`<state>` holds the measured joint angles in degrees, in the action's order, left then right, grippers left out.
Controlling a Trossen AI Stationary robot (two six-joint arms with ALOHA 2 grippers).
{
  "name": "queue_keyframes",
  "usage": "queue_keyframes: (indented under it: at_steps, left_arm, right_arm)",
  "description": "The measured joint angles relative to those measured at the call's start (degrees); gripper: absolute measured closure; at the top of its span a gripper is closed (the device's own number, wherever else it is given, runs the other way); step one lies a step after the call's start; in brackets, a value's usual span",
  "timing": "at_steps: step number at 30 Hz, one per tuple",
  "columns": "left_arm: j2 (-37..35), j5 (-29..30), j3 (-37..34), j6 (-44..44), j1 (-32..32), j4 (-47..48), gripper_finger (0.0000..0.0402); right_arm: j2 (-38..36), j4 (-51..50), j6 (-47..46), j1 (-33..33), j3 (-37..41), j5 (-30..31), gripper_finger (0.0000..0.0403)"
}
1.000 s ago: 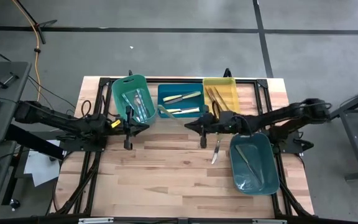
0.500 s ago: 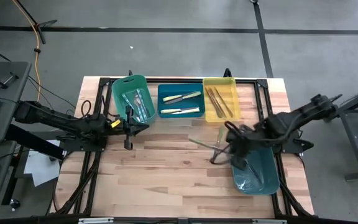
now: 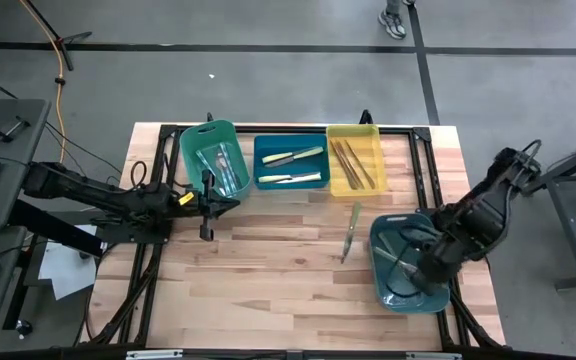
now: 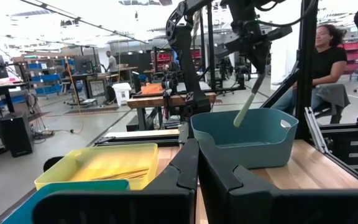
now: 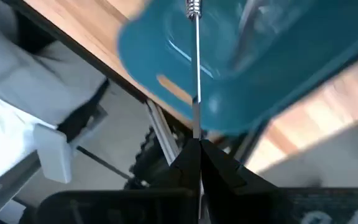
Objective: Sort silverware by color (type)
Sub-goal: Put the green knife into the green bin
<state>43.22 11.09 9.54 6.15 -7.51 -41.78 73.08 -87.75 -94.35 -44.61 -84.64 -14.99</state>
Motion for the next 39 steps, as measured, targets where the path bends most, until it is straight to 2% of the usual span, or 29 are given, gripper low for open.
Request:
queue_keyframes:
  at_steps: [2,6,9,19,27,32,39]
  left_arm:
    - [0.0,0.0,0.0,0.01,0.0,0.0,0.0401]
    - [0.0,0.0,0.0,-0.04,0.0,0.0,0.0401]
    - [0.0,0.01,0.0,-0.08,0.0,0.0,0.0401]
    - [0.0,0.02,0.02,-0.1,0.0,0.35,0.0401]
    - [0.0,0.22,0.02,-0.14,0.0,0.37,0.0401]
    - [0.0,0.21,0.02,-1.02,0.0,0.37,0.0401]
    - [0.0,0.2,0.02,-1.02,0.0,0.37,0.0401]
  right_arm:
    - [-0.08,-0.64,-3.97,-2.02,0.0,-0.02,0.0403]
    - [-0.05,-1.64,-9.69,-3.81,0.56,4.24,0.0403]
    - [0.09,-0.78,-11.85,-3.95,3.68,3.12,0.0403]
    - [0.11,11.62,-10.82,-3.82,21.01,2.46,0.0403]
    - [0.11,23.33,-10.69,-3.82,31.47,2.43,0.0403]
    - [0.11,26.34,-10.66,-3.82,34.87,2.31,0.0403]
    - [0.11,25.97,-9.64,-3.82,34.93,2.47,0.0403]
